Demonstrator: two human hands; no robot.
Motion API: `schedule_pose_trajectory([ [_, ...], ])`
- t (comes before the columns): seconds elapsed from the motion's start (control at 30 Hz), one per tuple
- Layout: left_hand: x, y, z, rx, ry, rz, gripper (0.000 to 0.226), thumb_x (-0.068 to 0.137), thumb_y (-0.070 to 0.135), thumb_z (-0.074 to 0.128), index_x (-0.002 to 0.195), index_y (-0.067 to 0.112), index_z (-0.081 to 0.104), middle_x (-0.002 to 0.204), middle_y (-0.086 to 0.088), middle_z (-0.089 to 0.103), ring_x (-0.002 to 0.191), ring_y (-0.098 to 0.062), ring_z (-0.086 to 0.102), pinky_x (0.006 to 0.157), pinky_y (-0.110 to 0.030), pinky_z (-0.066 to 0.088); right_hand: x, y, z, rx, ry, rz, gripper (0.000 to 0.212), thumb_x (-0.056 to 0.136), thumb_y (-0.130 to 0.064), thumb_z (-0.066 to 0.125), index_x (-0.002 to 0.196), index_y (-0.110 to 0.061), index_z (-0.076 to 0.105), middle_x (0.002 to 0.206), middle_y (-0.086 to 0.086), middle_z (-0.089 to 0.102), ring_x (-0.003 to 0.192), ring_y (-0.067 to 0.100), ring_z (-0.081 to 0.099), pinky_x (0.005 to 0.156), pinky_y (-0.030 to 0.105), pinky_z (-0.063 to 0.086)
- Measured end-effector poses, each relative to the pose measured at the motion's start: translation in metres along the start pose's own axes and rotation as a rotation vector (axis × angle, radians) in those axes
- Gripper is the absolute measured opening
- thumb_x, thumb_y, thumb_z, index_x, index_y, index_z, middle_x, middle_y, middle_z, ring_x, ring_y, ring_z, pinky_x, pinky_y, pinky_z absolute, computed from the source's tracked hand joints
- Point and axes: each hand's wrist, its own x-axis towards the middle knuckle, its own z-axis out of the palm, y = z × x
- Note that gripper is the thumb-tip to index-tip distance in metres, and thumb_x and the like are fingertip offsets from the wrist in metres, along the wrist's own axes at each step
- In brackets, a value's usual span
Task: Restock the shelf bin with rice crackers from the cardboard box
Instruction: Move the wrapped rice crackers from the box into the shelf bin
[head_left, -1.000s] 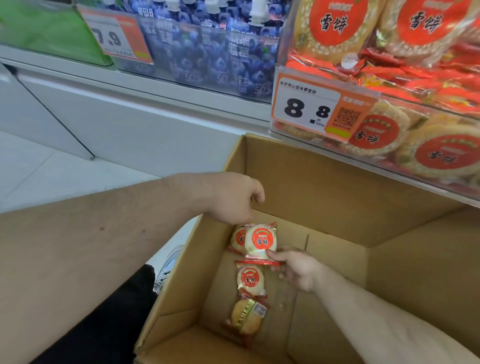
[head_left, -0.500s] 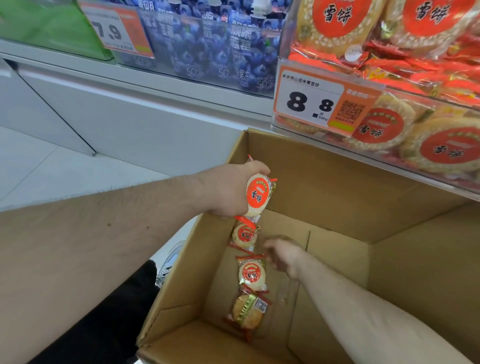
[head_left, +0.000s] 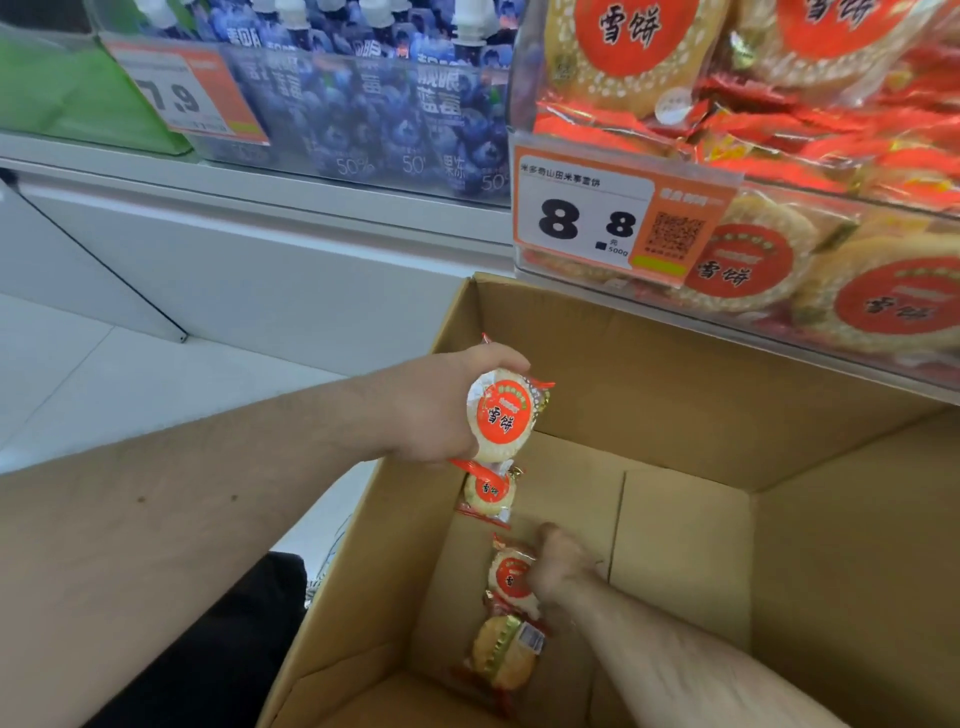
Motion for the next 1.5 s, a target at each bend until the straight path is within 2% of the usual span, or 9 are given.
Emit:
schedule_pose_trajectory([
  [0.1,-0.006,0.006,0.0,-0.087,-0.025,0.015,0.087,0.08,-0.006,0.069,0.134,0.052,0.033,0.124,0.01,0.045,0.103,-0.016,0.053,0.061,-0.024,0.058,-0.012,0.0,-0.037,0.051,0.037,-0.063,0.021,0.083,-0.015,0.061,0.102,-0.018,0.052,0.111,0.007,0.065,0.102,0.023,0.062,0.07,0.021,0.042],
  [0.37,-0.024,0.019,-0.002,-0.19,0.0,0.094,0.086,0.078,-0.009,0.067,0.127,0.056,0.039,0.124,0.004,0.047,0.103,-0.019,0.056,0.066,-0.035,0.062,-0.109,0.006,-0.174,0.024,0.118,-0.221,0.031,0.076,-0.031,0.08,0.099,-0.023,0.062,0.095,-0.003,0.065,0.086,0.014,0.061,0.072,0.023,0.049],
  [0.53,-0.035,0.033,0.0,-0.273,0.025,0.186,0.086,0.075,-0.011,0.066,0.125,0.056,0.042,0.125,0.002,0.048,0.102,-0.022,0.059,0.068,-0.04,0.062,-0.191,0.024,-0.238,0.377,-0.07,-0.234,0.015,0.077,-0.016,0.08,0.087,-0.015,0.068,0.082,0.008,0.071,0.065,0.012,0.059,0.06,0.023,0.044],
  [0.73,-0.05,0.057,0.01,-0.372,0.044,0.352,0.094,0.074,-0.01,0.068,0.12,0.067,0.038,0.126,0.009,0.051,0.095,-0.02,0.064,0.063,-0.038,0.061,-0.246,0.026,-0.252,0.915,-0.18,-0.385,0.051,0.056,-0.027,0.089,0.099,-0.012,0.066,0.083,0.008,0.064,0.066,0.014,0.051,0.053,0.02,0.039],
  [0.93,-0.066,0.076,0.022,-0.369,-0.115,0.51,0.106,0.074,-0.014,0.066,0.128,0.068,0.026,0.127,0.007,0.056,0.095,-0.02,0.067,0.066,-0.038,0.059,-0.267,0.01,-0.247,0.917,0.063,-0.398,0.048,0.059,-0.012,0.084,0.1,-0.01,0.058,0.082,0.012,0.069,0.066,0.02,0.055,0.06,0.029,0.037],
  [1.07,-0.071,0.082,0.02,-0.382,-0.161,0.557,0.112,0.064,-0.01,0.063,0.133,0.07,0.023,0.135,0.009,0.054,0.108,-0.033,0.064,0.08,-0.061,0.054,-0.269,0.007,-0.247,0.947,0.222,-0.429,0.055,0.059,-0.011,0.083,0.103,-0.009,0.049,0.091,0.019,0.074,0.088,0.038,0.069,0.082,0.048,0.048],
  [1.27,-0.074,0.093,0.02,-0.508,-0.127,0.603,0.099,0.065,0.01,0.078,0.13,0.064,0.027,0.134,0.005,0.052,0.11,-0.025,0.064,0.088,-0.055,0.054,-0.274,0.0,-0.249,1.055,0.362,-0.475,0.063,0.059,-0.01,0.082,0.114,-0.01,0.05,0.092,0.018,0.073,0.082,0.027,0.073,0.068,0.034,0.058],
  [1.4,-0.074,0.099,0.021,-0.48,-0.087,0.607,0.103,0.08,-0.001,0.073,0.137,0.062,0.014,0.129,0.009,0.053,0.101,-0.02,0.068,0.076,-0.046,0.059,-0.277,0.0,-0.25,1.025,0.486,-0.512,0.068,0.054,-0.021,0.082,0.114,-0.013,0.051,0.08,0.013,0.069,0.081,0.025,0.073,0.066,0.031,0.057],
  [1.5,-0.075,0.101,0.019,-0.503,-0.075,0.632,0.105,0.08,-0.002,0.072,0.132,0.069,0.013,0.127,0.006,0.057,0.099,-0.02,0.069,0.073,-0.044,0.059,-0.282,0.001,-0.253,1.022,0.56,-0.577,0.068,0.054,-0.023,0.082,0.116,-0.016,0.054,0.1,0.015,0.066,0.091,0.026,0.07,0.072,0.033,0.059],
])
